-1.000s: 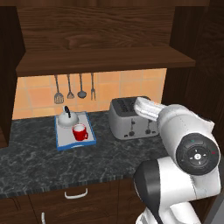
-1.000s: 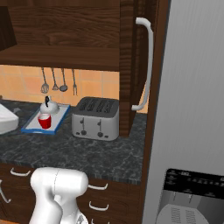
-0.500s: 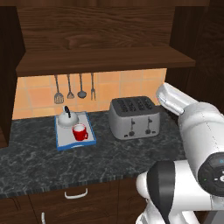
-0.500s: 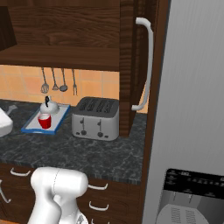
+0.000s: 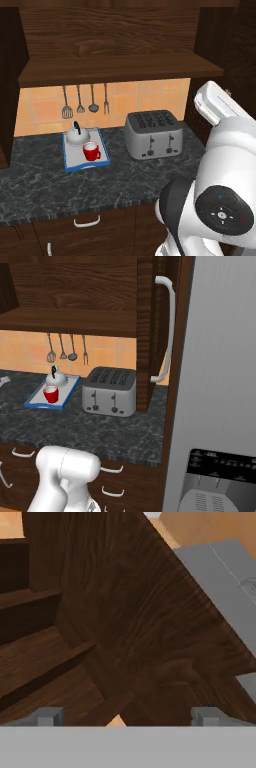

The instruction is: Pick the kettle from the counter and place it on the tray. Then pick the mug from the cabinet and place it on the tray. Then close the cabinet doors.

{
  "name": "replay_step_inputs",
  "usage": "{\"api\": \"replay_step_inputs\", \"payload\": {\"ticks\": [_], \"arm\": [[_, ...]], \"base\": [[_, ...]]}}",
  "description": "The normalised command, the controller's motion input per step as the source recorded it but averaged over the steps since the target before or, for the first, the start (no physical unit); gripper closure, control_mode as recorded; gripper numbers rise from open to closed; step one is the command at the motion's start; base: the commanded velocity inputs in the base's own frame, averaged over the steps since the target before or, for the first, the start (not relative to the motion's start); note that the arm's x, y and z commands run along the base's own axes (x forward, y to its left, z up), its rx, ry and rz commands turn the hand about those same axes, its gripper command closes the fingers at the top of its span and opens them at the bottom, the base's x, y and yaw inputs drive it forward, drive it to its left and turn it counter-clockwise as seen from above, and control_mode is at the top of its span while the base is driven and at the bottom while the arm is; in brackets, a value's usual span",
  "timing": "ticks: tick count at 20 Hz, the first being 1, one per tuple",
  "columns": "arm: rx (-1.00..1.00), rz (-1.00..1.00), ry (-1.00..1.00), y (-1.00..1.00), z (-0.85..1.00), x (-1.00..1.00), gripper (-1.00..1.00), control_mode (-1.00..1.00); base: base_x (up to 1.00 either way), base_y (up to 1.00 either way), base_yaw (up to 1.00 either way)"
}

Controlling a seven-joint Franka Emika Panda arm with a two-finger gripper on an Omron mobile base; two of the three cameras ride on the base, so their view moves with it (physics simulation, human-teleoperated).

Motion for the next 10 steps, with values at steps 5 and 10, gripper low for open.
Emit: {"api": "replay_step_inputs", "payload": {"ticks": [5, 10], "arm": [[0.00, -0.28, -0.26, -0.37, 0.06, -0.22, -1.00, -1.00], [0.00, -0.27, -0.23, -0.31, 0.01, -0.13, -1.00, -1.00]], "base": [[0.00, 0.00, 0.00], [0.00, 0.00, 0.00]]}}
